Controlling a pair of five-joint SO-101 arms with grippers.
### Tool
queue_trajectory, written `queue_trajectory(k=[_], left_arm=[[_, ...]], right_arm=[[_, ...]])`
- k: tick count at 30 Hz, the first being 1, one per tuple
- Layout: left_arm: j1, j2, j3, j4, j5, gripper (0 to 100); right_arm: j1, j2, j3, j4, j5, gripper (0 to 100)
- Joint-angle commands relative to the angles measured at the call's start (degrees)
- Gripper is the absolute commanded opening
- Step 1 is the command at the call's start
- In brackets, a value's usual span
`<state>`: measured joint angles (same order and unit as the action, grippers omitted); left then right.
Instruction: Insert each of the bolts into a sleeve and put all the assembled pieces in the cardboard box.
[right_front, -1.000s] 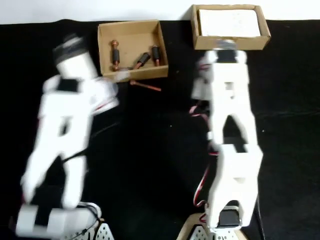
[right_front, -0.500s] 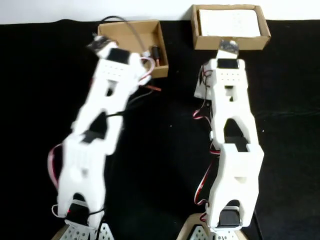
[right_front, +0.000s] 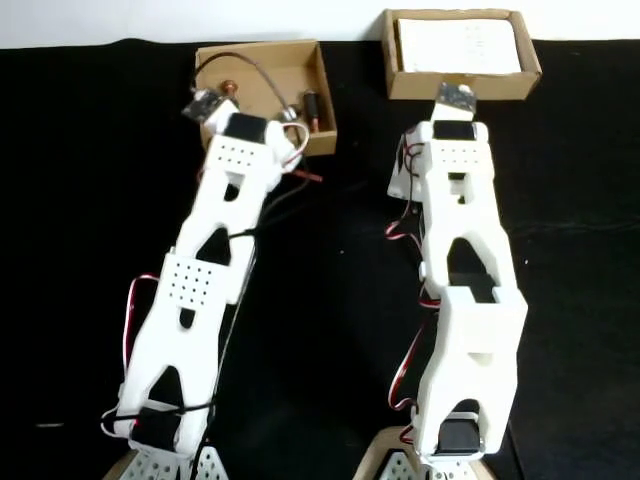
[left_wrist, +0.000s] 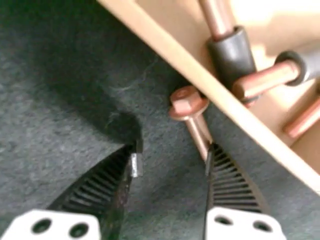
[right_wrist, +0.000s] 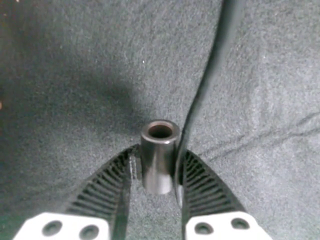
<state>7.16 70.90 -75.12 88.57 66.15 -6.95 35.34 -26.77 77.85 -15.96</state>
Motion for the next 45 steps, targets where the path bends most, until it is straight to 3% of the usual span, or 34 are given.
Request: queue_trajectory(k=[1,11,19,26,30,35,38,45], left_arm=[[-1.4,1.7,-2.6,-0.4,0.5,21],[-0.4,3.0,-7.6,-2.5,0.5,21],[-0.6,3.1,-0.8,-2.2,-1.0,17],[-0.2,2.7,-1.5,3.0,-12.0,6],[-0.1,2.6,-4.2,10.2,-21.1,1],[0.0,1.3,-5.3,13.5,-39.1,1],[2.5,-4.7,3.2,13.5,-46.3,1],[8.4,-30.5,34.1,13.1,-54.1,1]], right_arm=[[-0.2,-0.5,-0.2,-0.6,0.2,4.2],[-0.4,-0.5,-0.2,-0.9,0.2,4.2],[-0.4,-0.5,-0.2,-0.8,0.2,4.2],[-0.3,-0.9,-0.7,0.0,0.4,4.1],[-2.0,-2.4,-0.8,5.1,0.3,4.1],[-4.4,-8.7,-0.7,14.3,0.6,4.1],[-4.4,-13.0,-0.4,18.2,0.6,4.1],[-4.3,-26.7,5.0,23.0,0.7,4.0]])
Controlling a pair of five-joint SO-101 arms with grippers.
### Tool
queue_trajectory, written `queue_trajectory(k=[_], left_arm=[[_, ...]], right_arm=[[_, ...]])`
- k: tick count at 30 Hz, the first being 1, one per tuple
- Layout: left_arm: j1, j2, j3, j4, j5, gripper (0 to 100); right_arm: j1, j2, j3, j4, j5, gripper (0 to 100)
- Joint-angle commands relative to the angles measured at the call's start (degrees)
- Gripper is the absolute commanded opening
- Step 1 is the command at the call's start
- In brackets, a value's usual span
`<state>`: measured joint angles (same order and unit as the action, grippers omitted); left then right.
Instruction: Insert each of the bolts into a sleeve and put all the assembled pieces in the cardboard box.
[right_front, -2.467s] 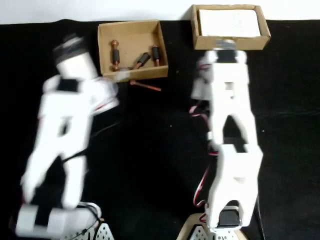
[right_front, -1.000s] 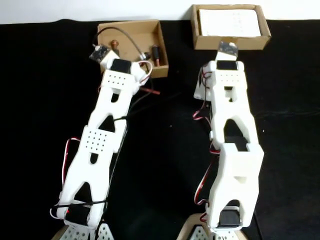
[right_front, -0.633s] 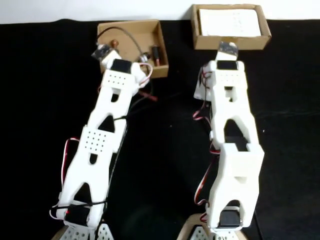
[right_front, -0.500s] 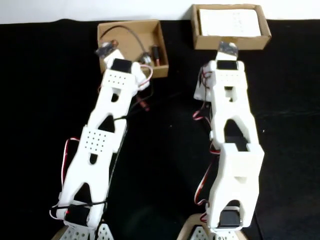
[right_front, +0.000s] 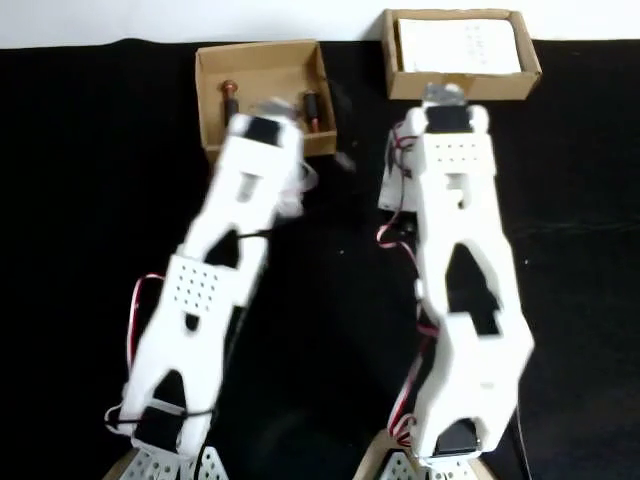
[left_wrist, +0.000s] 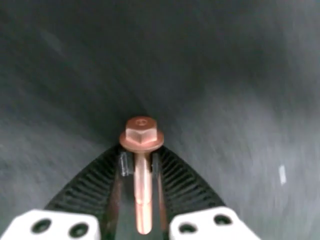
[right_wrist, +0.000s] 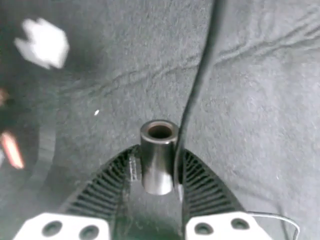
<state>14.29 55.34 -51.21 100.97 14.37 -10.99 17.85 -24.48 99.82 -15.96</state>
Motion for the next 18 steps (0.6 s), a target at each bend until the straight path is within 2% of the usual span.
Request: queue_trajectory(k=[1,5,10,18], left_arm=[[1.2,-19.0,13.6,0.3,-2.4,1],[0.4,-37.6,28.4,-4.8,-5.8,1],[0.3,-66.2,52.0,-16.0,-10.5,1],[0.3,-114.0,81.4,-37.7,-11.9,1]], right_arm=[[-0.5,-12.3,4.8,1.0,0.7,4.0],[-2.9,-25.3,14.6,1.0,3.0,4.0],[-3.6,-42.8,27.4,-1.3,4.5,3.9],[-3.9,-70.8,53.0,-17.4,11.3,0.8]])
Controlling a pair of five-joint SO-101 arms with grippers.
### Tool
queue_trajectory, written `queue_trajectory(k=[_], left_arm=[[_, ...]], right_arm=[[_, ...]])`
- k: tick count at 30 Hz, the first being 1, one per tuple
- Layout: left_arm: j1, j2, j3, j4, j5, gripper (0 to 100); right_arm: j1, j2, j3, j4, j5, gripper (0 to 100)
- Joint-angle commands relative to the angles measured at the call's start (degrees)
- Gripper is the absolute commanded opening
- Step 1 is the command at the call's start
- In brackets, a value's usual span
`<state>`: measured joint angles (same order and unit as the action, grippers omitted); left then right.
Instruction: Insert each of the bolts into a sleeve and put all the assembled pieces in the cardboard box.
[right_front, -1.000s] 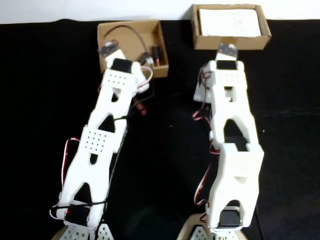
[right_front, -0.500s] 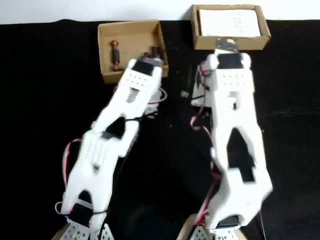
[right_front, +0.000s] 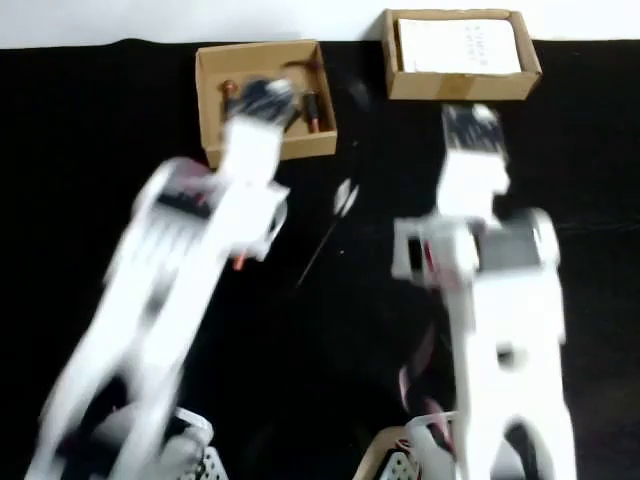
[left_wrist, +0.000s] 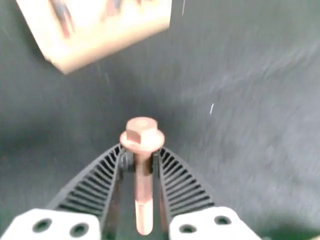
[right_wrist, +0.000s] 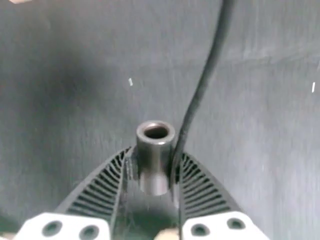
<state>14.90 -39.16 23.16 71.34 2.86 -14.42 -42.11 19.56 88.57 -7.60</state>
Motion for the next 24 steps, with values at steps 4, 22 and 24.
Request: queue_trajectory(k=[4,22,24], left_arm=[[-0.3,-32.6,14.2,-19.2,-0.4,1],[14.4,-10.5,-17.9,-8.9,11.9,4],[16.8,-8.6,-17.6,-9.1,11.9,1]], right_arm=[[-2.3,-24.0,25.9,-18.1,4.0,0.8],[-23.8,-54.6,75.7,-72.7,3.8,0.8],[-23.8,-54.6,75.7,-72.7,3.7,0.8]])
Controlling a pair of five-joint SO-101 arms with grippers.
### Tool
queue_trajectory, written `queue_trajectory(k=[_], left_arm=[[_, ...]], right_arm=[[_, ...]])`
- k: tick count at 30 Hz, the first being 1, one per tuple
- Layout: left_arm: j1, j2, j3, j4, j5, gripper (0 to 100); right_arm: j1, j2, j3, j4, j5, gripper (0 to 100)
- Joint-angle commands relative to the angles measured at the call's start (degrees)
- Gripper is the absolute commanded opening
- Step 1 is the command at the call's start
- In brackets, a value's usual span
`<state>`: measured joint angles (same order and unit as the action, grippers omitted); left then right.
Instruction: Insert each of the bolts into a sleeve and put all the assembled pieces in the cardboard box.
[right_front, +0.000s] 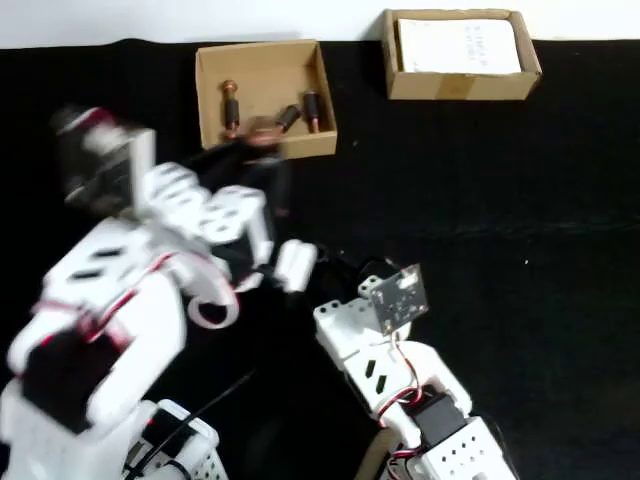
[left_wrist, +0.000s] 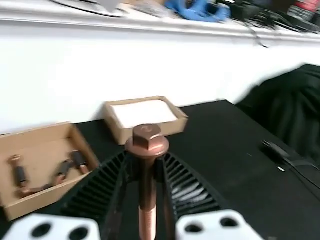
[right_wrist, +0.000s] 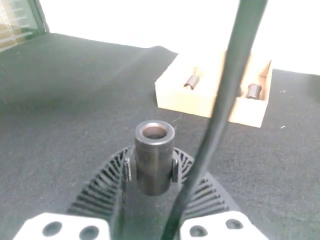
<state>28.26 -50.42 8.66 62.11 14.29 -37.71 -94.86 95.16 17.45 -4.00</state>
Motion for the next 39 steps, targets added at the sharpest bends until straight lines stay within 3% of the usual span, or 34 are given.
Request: queue_trajectory(k=[1,18,27,39], left_arm=[[4.3,3.8,-2.9,0.4,0.4,1],[5.8,7.3,13.1,-3.7,0.2,1],[5.5,7.5,14.2,-3.9,0.0,1],[1.5,7.7,22.5,-15.9,0.0,1]], right_arm=[[-0.5,-1.9,0.0,-1.6,0.1,0.8],[-0.5,-2.0,0.0,-1.7,0.0,0.8],[-0.5,-2.0,0.2,-1.7,0.0,0.8],[0.4,-2.0,0.1,-1.7,0.0,0.8]])
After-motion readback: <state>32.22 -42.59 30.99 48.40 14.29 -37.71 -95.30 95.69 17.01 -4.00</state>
